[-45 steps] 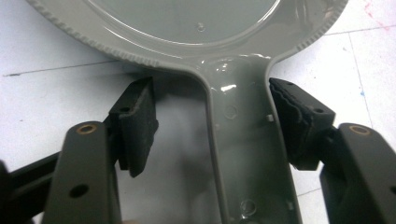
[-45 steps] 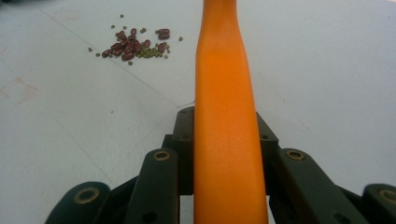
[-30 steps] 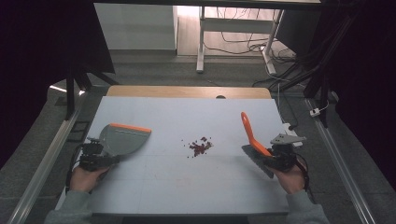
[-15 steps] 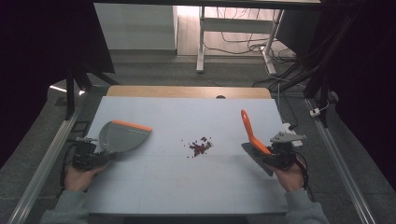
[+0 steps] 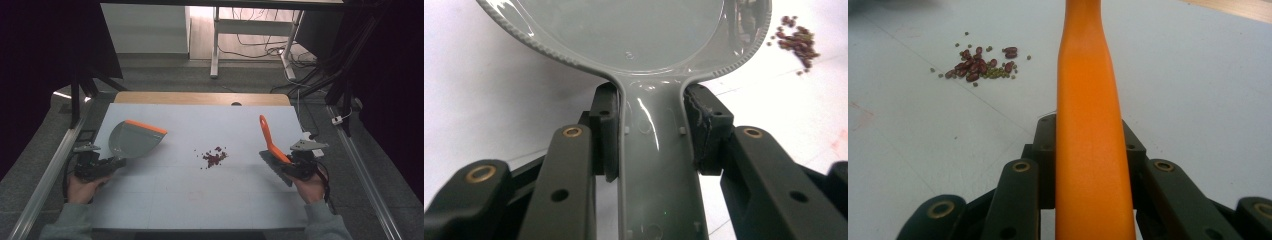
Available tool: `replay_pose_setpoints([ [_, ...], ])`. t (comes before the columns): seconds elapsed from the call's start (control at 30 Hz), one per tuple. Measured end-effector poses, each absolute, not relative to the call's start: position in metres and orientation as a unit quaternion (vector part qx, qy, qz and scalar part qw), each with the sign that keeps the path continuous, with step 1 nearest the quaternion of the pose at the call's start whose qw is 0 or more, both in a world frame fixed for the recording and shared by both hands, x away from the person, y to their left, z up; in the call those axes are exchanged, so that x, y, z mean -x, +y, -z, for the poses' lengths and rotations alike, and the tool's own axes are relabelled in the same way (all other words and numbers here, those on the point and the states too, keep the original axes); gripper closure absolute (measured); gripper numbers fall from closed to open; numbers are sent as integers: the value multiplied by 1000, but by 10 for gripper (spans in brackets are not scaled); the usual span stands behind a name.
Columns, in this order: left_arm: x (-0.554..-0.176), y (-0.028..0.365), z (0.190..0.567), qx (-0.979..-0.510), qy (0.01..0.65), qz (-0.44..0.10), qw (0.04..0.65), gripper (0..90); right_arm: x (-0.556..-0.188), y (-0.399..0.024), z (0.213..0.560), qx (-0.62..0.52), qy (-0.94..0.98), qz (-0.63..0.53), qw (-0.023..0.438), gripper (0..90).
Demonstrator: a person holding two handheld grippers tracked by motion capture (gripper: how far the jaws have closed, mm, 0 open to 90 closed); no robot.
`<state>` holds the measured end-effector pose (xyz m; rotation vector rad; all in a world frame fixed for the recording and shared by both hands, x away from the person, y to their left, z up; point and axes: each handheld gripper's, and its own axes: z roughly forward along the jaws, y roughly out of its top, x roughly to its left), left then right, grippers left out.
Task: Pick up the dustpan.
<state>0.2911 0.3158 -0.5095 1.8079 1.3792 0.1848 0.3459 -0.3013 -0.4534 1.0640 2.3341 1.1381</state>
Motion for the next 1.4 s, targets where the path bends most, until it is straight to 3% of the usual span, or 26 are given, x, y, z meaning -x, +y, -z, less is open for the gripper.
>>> replay_pose_setpoints([
  [0.53, -279, 298, 486, -762, 471, -88, 435, 617, -340, -296, 450, -365, 818, -410, 172, 708],
  [1.1, -277, 278, 474, -793, 405, -55, 452, 617, -339, -298, 453, -366, 818, -409, 170, 708],
  [1.4, -273, 257, 473, -833, 365, -46, 413, 617, -340, -297, 453, -366, 818, -409, 171, 708],
])
